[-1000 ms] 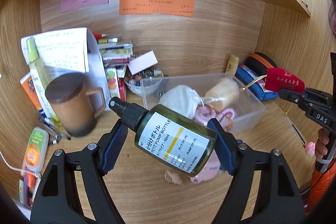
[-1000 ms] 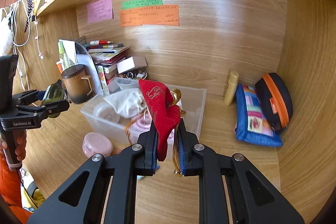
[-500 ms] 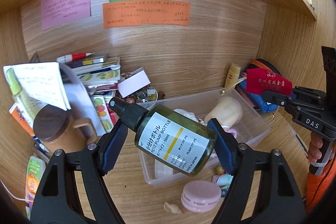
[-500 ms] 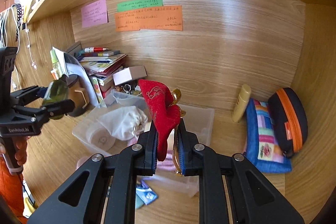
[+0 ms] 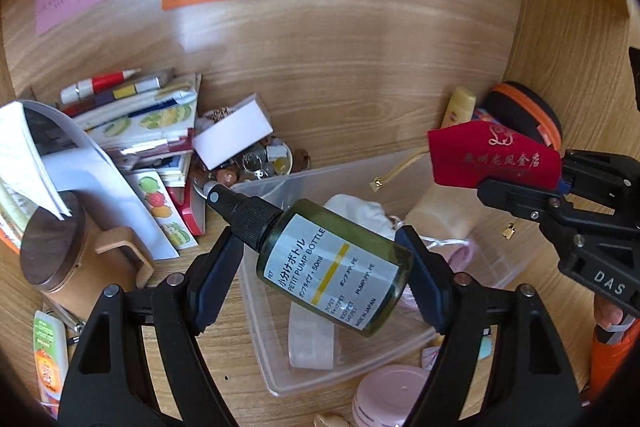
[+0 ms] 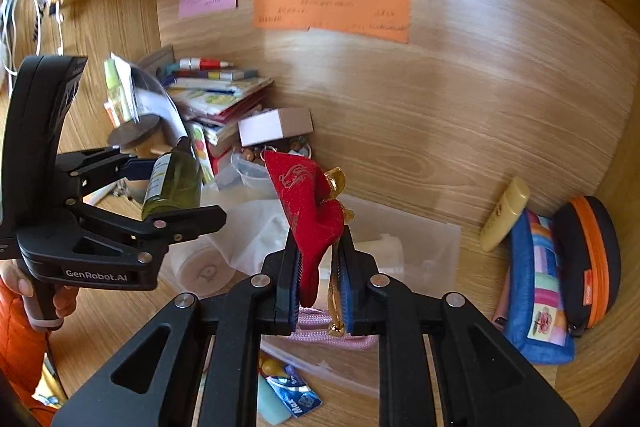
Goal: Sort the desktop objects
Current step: 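Carry the green bottle and red pouch toward the clear bin, then lower the bottle and pouch into the bin and open both tools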
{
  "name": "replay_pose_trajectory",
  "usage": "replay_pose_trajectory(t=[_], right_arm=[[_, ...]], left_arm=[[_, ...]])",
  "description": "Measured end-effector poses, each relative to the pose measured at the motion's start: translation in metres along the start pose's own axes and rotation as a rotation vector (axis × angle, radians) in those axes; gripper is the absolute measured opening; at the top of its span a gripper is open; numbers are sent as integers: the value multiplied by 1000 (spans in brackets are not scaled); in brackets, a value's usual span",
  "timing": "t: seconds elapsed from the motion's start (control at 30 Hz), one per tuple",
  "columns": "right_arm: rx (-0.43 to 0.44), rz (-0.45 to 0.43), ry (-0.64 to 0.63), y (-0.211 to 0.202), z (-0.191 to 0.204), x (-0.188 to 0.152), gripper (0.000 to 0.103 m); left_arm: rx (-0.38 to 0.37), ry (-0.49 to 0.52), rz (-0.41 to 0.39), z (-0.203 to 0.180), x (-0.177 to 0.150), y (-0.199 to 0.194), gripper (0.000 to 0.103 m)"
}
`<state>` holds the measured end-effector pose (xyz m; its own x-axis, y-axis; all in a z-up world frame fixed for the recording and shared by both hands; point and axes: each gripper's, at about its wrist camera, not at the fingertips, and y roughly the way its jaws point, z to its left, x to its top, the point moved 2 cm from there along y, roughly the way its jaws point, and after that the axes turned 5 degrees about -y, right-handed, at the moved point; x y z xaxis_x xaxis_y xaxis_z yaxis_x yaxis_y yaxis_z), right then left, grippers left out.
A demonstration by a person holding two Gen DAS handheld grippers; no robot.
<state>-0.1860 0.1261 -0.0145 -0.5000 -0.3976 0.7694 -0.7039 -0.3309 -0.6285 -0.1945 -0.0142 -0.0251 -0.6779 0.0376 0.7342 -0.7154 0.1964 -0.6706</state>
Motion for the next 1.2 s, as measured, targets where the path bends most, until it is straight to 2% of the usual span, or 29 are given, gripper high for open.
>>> replay_pose_trajectory(t=[0.4, 0.83, 0.97, 1.07, 1.13, 1.2], right_arm=[[-1, 74, -41, 33, 5, 3, 14], [1, 115, -51, 47, 5, 0, 15], [-10, 121, -53, 47, 4, -1, 22], [-20, 111, -47, 43, 2, 0, 34], [-29, 93, -46, 38, 1, 1, 45], [-35, 82, -48, 34, 1, 3, 47]], left_arm=[[-13, -1, 73, 0, -1, 35, 78], [-10, 54, 103, -10, -7, 47, 79], [-7, 58, 104, -10, -6, 46, 79], [-9, 54, 108, -8, -5, 45, 79], [-10, 55, 105, -8, -5, 44, 79], [-9, 60, 102, -8, -4, 41, 80]])
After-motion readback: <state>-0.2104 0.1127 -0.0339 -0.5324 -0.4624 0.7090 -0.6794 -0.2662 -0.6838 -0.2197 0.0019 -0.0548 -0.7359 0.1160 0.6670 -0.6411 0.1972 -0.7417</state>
